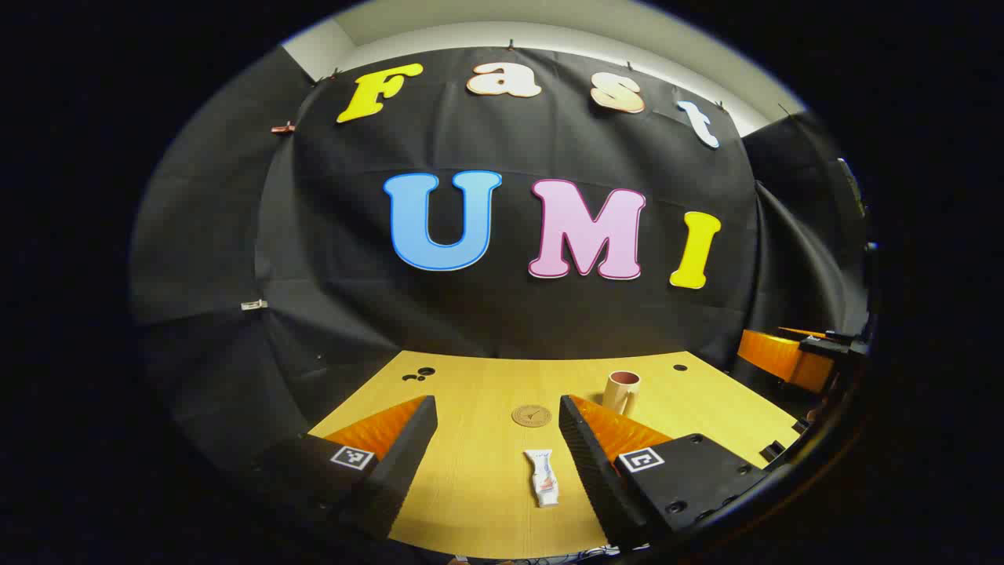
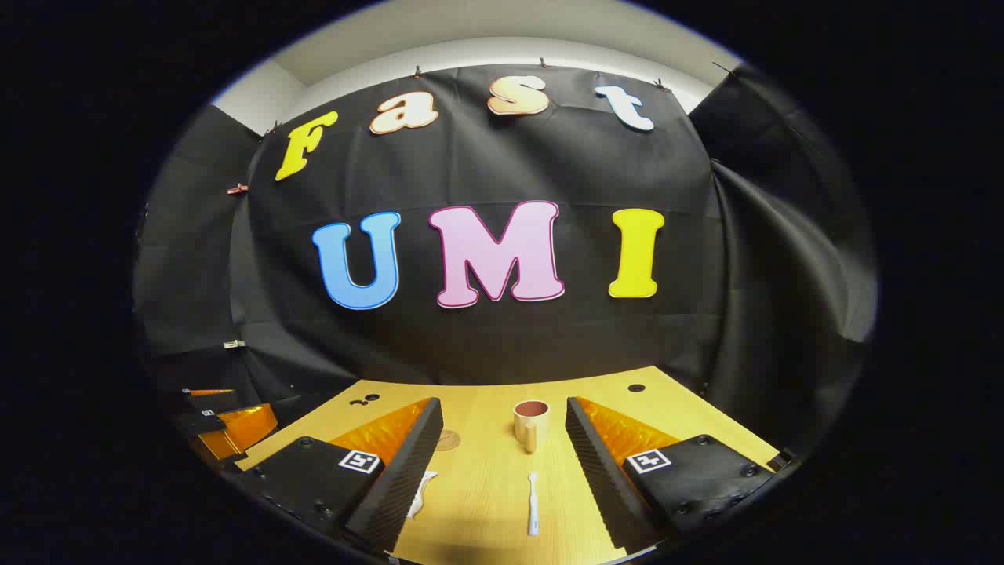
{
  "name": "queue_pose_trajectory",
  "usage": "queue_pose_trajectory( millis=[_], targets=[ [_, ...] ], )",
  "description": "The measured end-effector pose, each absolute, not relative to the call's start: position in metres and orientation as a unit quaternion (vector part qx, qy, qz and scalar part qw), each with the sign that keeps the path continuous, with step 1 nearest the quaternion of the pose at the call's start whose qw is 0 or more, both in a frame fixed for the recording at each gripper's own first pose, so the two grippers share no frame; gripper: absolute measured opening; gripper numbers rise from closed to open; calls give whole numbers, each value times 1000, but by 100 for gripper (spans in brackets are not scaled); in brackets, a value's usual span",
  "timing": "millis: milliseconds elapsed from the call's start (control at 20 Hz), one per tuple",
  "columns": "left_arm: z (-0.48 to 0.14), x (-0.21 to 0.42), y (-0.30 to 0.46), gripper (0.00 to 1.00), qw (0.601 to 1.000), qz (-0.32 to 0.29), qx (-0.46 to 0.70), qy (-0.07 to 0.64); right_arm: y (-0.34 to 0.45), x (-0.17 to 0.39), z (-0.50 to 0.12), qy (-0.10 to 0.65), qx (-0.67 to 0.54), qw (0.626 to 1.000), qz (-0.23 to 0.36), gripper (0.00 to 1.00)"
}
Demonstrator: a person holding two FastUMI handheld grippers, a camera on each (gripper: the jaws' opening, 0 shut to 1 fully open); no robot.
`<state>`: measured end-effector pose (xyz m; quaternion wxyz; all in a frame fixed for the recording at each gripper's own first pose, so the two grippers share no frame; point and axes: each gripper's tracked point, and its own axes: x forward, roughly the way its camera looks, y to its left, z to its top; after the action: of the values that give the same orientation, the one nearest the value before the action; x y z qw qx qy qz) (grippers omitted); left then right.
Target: Put the toothbrush and toothpaste on the desktop into the cup, then pick up the cup and place it on the coaster on the desktop.
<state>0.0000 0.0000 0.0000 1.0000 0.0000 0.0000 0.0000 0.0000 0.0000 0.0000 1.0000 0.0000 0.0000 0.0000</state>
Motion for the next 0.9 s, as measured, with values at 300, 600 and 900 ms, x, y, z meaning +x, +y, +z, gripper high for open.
queue_pose_trajectory(
  millis=[300, 600, 900],
  targets=[
    [-9, 17, -23, 97, 1000, -24, 3, 15, -23, 16, -10, 22, 9, 1000, -10, 99],
    [-13, 33, -34, 97, 999, -26, 5, 26, -33, 33, -14, 32, 8, 999, -3, 99],
    [-24, 50, -36, 98, 999, -22, -14, 43, -38, 53, -21, 44, 10, 999, 8, 99]
  ],
)
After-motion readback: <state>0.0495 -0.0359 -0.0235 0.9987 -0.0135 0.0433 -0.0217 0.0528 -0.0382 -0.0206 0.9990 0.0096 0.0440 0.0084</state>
